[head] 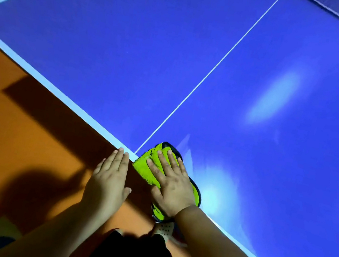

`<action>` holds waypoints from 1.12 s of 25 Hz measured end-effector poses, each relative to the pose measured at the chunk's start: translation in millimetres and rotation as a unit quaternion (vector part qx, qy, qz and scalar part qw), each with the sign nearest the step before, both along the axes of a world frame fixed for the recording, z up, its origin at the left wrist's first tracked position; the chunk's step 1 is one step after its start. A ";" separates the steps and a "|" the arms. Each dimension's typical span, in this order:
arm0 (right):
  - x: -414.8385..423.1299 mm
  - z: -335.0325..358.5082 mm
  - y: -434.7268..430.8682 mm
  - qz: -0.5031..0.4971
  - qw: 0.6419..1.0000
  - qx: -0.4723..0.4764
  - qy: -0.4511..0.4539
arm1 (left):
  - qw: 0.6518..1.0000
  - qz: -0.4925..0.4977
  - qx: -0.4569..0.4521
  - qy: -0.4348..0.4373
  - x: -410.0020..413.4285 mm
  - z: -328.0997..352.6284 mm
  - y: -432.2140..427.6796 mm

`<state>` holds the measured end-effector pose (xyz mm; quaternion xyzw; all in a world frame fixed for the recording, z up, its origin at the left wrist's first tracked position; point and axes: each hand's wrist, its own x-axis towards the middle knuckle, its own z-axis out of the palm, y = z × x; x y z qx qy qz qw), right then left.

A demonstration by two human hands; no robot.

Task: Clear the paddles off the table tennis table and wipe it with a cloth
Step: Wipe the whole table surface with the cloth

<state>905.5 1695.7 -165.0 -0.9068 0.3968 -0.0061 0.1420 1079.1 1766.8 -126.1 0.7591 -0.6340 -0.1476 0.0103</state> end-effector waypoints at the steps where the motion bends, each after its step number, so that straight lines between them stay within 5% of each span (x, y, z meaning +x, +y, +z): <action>1: -10.8 0.2 4.9 -0.018 1.000 0.012 -0.011 | 1.000 -0.010 0.002 -0.005 -7.2 1.8 -1.4; 9: -107.9 6.4 -11.1 -0.199 0.980 -0.009 -0.008 | 0.997 -0.061 0.037 -0.017 -69.5 18.9 -57.1; 18: -93.3 7.2 -35.4 -0.141 0.989 -0.031 0.032 | 0.999 -0.011 0.041 -0.029 -47.9 12.5 -85.8; 28: 43.6 4.2 -125.3 -0.101 0.994 -0.016 0.039 | 0.999 0.013 0.015 -0.026 64.9 1.7 -161.0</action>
